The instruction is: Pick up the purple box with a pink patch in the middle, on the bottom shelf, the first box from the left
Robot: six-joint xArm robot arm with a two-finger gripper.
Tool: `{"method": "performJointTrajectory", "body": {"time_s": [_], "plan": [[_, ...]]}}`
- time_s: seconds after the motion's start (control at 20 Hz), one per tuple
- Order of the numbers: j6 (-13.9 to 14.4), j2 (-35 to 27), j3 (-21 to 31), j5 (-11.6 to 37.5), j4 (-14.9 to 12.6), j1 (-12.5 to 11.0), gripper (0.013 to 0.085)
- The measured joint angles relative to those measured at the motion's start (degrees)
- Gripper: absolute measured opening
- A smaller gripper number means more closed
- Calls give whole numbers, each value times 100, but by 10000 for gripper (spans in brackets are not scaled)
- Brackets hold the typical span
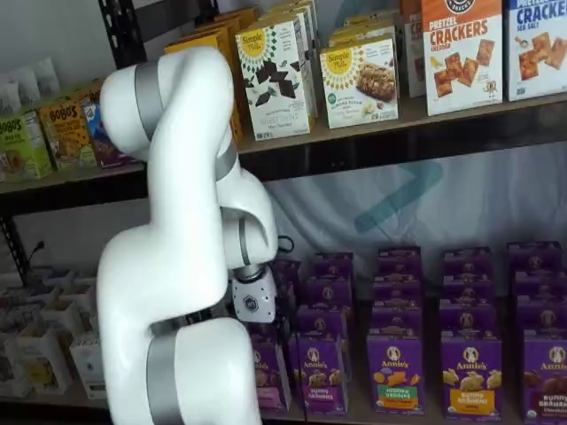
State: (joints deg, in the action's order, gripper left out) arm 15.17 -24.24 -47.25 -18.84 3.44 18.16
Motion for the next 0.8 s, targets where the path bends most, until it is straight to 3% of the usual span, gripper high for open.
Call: {"method": "performJointTrajectory", "body": {"time_s": [0.35, 0.65, 0.8], "plan": [[-470, -433, -423, 129, 522, 33, 850], [-255, -657, -774, 3, 291, 21, 850], [-39, -779, -954, -107, 35, -9, 850]]}}
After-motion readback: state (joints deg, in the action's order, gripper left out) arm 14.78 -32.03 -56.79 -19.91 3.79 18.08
